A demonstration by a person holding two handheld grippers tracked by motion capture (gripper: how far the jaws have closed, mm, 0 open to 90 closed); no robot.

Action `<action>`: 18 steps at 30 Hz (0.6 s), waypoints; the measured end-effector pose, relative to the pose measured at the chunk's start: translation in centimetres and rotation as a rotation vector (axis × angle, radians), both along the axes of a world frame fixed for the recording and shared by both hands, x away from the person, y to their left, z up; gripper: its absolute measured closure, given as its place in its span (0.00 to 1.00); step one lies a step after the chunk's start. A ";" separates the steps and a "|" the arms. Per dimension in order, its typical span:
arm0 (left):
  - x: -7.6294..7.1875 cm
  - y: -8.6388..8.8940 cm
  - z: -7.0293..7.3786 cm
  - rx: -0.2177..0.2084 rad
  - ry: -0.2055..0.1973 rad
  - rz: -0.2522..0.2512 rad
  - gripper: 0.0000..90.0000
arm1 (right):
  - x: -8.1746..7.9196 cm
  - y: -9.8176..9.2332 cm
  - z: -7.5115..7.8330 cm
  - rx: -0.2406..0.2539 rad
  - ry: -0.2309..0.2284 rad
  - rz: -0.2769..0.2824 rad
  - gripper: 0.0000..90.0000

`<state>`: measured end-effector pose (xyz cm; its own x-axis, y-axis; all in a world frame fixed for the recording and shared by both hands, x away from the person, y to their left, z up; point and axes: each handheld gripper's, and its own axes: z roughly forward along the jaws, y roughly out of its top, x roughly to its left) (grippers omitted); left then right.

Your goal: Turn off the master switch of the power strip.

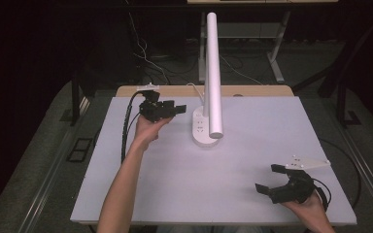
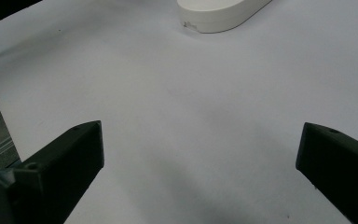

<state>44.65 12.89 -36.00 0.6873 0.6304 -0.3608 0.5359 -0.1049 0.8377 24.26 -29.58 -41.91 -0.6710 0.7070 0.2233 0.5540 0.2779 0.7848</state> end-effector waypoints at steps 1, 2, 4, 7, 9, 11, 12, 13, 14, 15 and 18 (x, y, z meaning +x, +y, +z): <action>-0.3 0.1 0.1 0.006 -0.002 -0.002 0.26 | 0.0 0.0 0.0 -0.002 -0.001 0.000 0.00; -0.6 0.2 0.1 0.011 -0.004 -0.004 0.22 | 0.0 0.0 0.0 -0.002 -0.001 0.000 0.00; -1.1 0.5 0.2 0.012 -0.006 -0.013 0.15 | 0.0 0.1 0.0 -0.002 0.000 -0.002 0.00; -1.9 0.8 0.1 0.021 0.010 -0.028 0.00 | 0.0 0.1 0.0 -0.003 -0.001 -0.002 0.00; -2.7 1.1 0.0 0.031 -0.005 -0.033 0.00 | 0.0 0.1 0.0 -0.003 -0.005 0.002 0.00; -3.5 1.4 -0.1 0.051 -0.009 -0.030 0.00 | 0.0 0.1 0.0 -0.004 -0.004 0.004 0.00; -3.9 1.6 -0.2 0.057 -0.010 -0.030 0.00 | 0.0 0.1 0.0 -0.004 -0.004 0.004 0.00; -4.3 1.7 -0.2 0.064 -0.013 -0.025 0.00 | 0.0 0.1 0.0 -0.004 -0.004 0.003 0.00; -4.7 1.9 -0.2 0.066 -0.015 -0.023 0.00 | 0.0 0.2 0.0 -0.004 -0.004 0.003 0.00; -5.0 2.1 -0.3 0.066 -0.019 -0.022 0.00 | 0.0 0.2 0.0 -0.004 -0.003 0.003 0.00; -6.1 2.7 -0.3 0.073 -0.032 -0.025 0.00 | 0.0 0.2 0.0 -0.006 -0.001 0.004 0.00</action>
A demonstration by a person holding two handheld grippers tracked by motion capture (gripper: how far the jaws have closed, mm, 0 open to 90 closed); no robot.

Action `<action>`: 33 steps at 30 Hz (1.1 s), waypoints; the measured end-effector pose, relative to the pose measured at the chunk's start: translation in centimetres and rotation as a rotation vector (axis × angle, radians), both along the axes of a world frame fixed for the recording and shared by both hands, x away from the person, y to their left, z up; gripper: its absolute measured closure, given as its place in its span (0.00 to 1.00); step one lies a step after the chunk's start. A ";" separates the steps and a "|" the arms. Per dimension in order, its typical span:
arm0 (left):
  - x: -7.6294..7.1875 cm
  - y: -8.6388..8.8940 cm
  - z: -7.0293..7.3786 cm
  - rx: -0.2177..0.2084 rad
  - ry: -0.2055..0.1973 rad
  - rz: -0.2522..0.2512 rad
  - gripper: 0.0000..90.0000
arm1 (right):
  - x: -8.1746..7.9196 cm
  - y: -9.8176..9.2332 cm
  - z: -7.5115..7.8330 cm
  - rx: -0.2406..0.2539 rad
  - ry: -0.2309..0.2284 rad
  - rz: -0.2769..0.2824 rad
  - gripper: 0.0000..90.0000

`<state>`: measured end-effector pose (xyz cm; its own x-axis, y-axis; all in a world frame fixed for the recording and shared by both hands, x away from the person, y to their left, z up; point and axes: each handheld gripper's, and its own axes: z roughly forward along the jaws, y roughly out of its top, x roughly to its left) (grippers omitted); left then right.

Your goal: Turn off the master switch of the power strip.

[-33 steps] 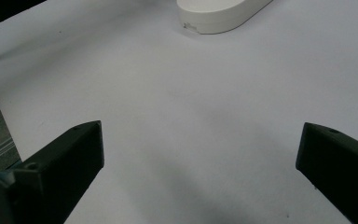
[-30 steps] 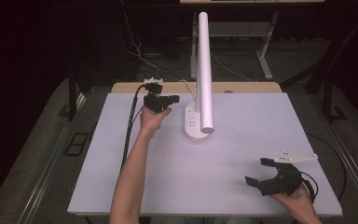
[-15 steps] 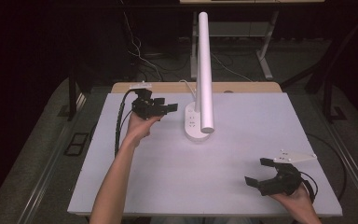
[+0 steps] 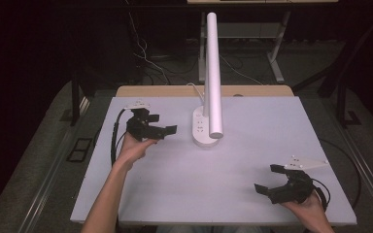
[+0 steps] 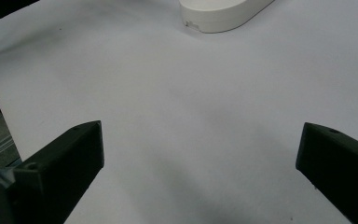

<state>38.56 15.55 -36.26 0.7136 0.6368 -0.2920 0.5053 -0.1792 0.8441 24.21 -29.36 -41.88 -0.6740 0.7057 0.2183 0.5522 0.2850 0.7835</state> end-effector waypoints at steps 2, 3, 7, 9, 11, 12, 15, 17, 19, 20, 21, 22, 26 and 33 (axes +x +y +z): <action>-0.6 0.3 -0.1 0.005 -0.002 -0.003 0.00 | 0.0 0.0 0.0 0.000 0.000 0.000 0.00; -1.0 0.4 -0.1 0.005 -0.004 -0.002 0.00 | 0.0 0.1 0.0 -0.001 -0.004 0.002 0.00; -2.3 0.9 -0.7 -0.002 -0.005 -0.001 0.00 | 0.0 0.1 0.0 0.000 -0.004 0.002 0.00; -3.1 0.9 -0.9 0.007 -0.002 0.003 0.00 | 0.0 0.1 0.0 0.000 -0.004 0.002 0.00; -3.9 1.0 -1.1 0.009 -0.008 -0.002 0.00 | 0.1 0.1 0.0 -0.001 -0.005 0.002 0.00; -4.2 1.0 -1.1 0.013 -0.012 -0.003 0.00 | 0.1 0.1 0.0 0.000 -0.004 0.002 0.00; -5.3 1.1 -1.1 0.021 -0.021 -0.008 0.00 | 0.0 0.2 0.0 0.000 0.000 -0.001 0.00; -6.0 1.2 -1.1 0.028 -0.025 -0.006 0.00 | 0.0 0.2 0.0 -0.002 -0.002 -0.001 0.00; -6.7 1.2 -1.2 0.028 -0.030 -0.007 0.00 | 0.0 0.3 0.0 -0.004 -0.008 0.004 0.00; -7.0 1.3 -1.2 0.032 -0.035 -0.009 0.00 | 0.0 0.3 0.0 -0.004 -0.009 0.005 0.00; -7.4 1.3 -1.3 0.032 -0.034 -0.008 0.00 | 0.0 0.3 0.0 -0.004 -0.007 0.004 0.00; -7.7 1.3 -1.5 0.030 -0.036 -0.005 0.00 | 0.0 0.3 0.0 -0.004 -0.007 0.004 0.00; -9.0 1.3 -2.2 0.032 -0.037 -0.011 0.00 | 0.0 0.4 0.0 -0.003 0.001 0.001 0.00; -10.7 1.7 -3.8 0.026 -0.027 0.001 0.00 | -0.1 0.6 0.0 -0.003 -0.002 0.006 0.00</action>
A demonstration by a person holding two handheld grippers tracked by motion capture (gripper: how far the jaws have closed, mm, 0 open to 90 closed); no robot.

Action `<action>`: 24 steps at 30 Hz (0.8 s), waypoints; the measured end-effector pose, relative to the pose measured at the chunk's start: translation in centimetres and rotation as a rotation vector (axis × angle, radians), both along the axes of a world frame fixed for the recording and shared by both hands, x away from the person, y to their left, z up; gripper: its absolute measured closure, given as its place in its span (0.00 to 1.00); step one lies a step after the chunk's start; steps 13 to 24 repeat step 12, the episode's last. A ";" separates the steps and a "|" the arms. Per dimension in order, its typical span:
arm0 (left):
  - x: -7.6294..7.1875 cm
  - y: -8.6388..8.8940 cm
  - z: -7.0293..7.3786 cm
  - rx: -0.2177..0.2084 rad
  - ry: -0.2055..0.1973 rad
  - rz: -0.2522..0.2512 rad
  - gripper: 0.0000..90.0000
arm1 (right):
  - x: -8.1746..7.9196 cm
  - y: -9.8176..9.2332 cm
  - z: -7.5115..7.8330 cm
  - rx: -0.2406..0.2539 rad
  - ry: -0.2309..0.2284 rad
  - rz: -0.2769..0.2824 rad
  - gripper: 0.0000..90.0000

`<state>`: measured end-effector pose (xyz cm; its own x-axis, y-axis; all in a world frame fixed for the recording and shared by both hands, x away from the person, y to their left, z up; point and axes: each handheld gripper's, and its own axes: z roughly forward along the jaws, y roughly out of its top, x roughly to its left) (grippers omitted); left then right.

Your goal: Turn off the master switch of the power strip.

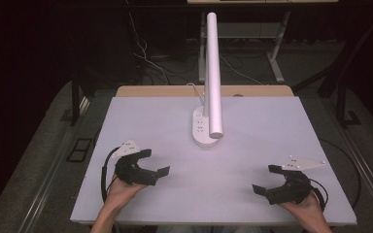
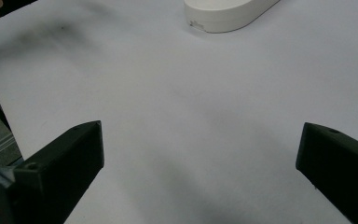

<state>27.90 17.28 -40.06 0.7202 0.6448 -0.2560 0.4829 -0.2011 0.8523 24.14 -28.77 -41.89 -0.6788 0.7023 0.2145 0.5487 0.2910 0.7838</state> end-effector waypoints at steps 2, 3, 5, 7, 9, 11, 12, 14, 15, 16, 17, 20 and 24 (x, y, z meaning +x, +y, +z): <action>-0.5 0.2 -0.4 -0.012 0.001 0.007 0.00 | 0.0 0.0 0.0 0.001 0.000 -0.003 0.00; -0.7 0.3 -0.5 -0.012 0.001 0.010 0.00 | 0.0 0.0 0.0 0.002 0.000 -0.003 0.00; -1.2 0.5 -0.9 -0.016 0.004 0.019 0.00 | 0.0 0.0 0.0 0.002 -0.002 -0.002 0.00; -1.6 0.7 -1.2 -0.019 0.009 0.024 0.00 | 0.0 0.0 0.0 0.006 0.002 -0.003 0.00; -1.9 0.8 -1.4 -0.019 0.008 0.027 0.00 | -0.1 0.0 0.0 0.006 -0.002 -0.002 0.00; -2.1 0.8 -1.6 -0.026 0.002 0.026 0.00 | -0.1 -0.1 0.0 0.006 -0.003 -0.001 0.00; -2.2 0.8 -1.6 -0.028 0.001 0.026 0.00 | -0.1 -0.1 0.0 0.007 -0.004 -0.002 0.00; -2.2 0.8 -1.6 -0.028 0.001 0.026 0.00 | -0.1 -0.1 0.0 0.007 -0.004 -0.002 0.00; -2.2 0.8 -1.6 -0.028 0.001 0.026 0.00 | -0.1 -0.1 0.0 0.007 -0.004 -0.002 0.00; -2.2 0.8 -1.6 -0.028 0.001 0.026 0.00 | -0.1 -0.1 0.0 0.007 -0.004 -0.002 0.00; -2.2 0.8 -1.6 -0.028 0.001 0.026 0.00 | -0.1 -0.1 0.0 0.007 -0.004 -0.002 0.00; -2.2 0.8 -1.6 -0.028 0.001 0.026 0.00 | -0.1 -0.1 0.0 0.007 -0.004 -0.002 0.00; -2.2 0.8 -1.6 -0.028 0.001 0.026 0.00 | -0.1 -0.1 0.0 0.007 -0.004 -0.002 0.00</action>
